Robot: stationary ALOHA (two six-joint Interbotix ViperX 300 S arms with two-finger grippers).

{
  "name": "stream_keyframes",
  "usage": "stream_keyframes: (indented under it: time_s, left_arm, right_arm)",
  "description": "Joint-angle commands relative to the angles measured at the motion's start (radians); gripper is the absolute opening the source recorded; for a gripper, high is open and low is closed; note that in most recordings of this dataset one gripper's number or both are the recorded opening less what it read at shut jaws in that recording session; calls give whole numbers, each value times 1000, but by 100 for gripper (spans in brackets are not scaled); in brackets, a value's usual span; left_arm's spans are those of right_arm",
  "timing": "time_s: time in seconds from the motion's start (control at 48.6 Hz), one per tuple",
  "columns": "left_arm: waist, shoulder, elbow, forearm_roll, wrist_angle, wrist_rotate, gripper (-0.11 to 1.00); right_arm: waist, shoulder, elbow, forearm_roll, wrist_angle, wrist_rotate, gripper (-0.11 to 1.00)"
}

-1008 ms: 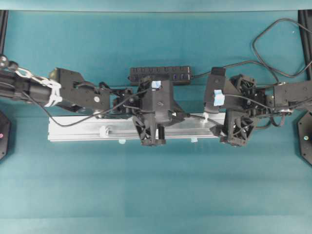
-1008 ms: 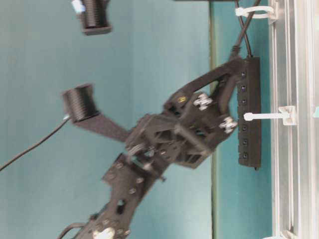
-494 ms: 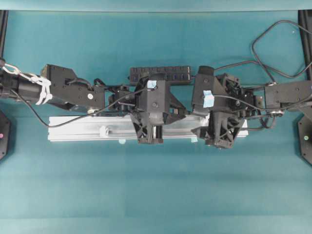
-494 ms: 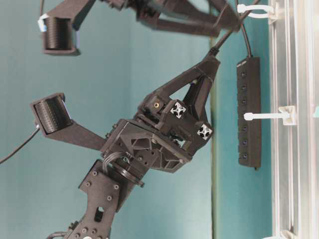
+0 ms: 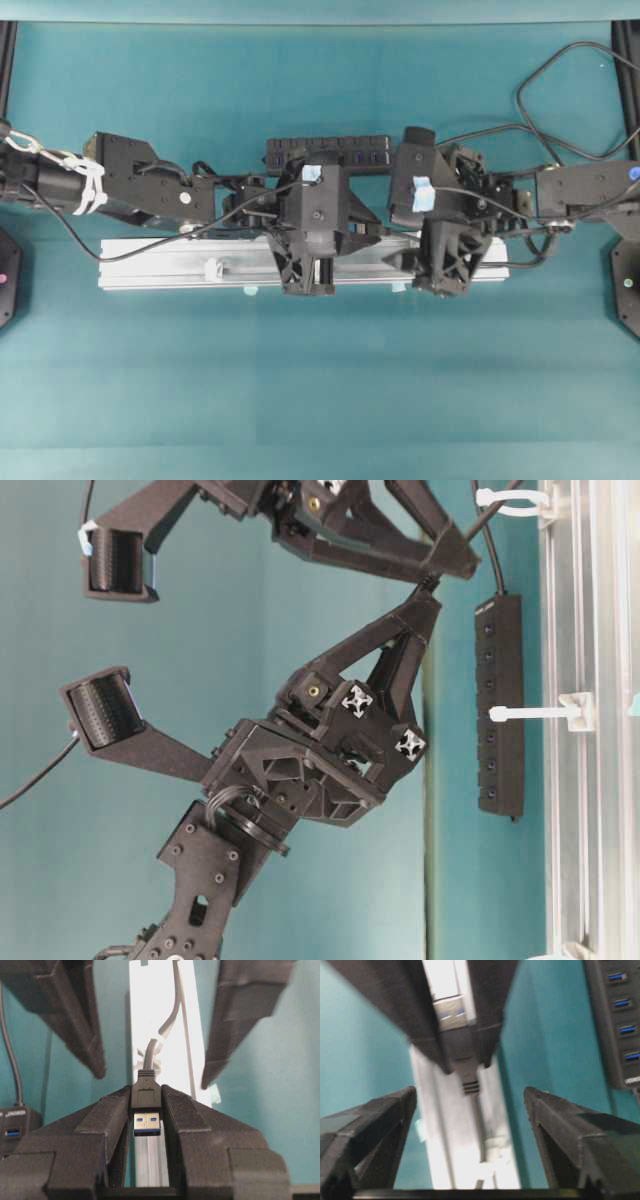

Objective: Pass the USB cable through three rings with both arms.

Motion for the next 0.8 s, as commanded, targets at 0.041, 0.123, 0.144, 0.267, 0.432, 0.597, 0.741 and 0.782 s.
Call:
stream_keyframes:
  time_s: [0.041,0.123,0.144,0.267,0.432,0.597,0.741,0.782]
  left_arm:
    - [-6,-25,-9,3,-5,2,22]
    - [-6,-25,-8,3,-3,0,22]
    - [-6,-25,-9,3,-3,0,22]
    - [-6,-26,-6,3,-5,-2,22]
    - [-6,-25,-6,3,-5,-2,22]
    - [-5,-25,-6,3,-3,-11,22]
    - [-3,-26,-5,3,-3,-9,22]
    - [-3,-29,-2,3,-3,-8,22]
  right_arm:
    - [-12,5,-8,-11,-20,-8,43]
    - [-11,9,-11,-14,-34,-9,32]
    - [-9,9,-14,-14,-40,-8,28]
    - [-5,14,-15,-14,-46,-9,5]
    - [9,14,-15,-14,-29,-8,-7]
    - [17,15,-15,-14,-28,-8,-7]
    - [18,18,-18,-14,-21,-8,-7]
    - [18,18,-18,-14,-12,-8,-7]
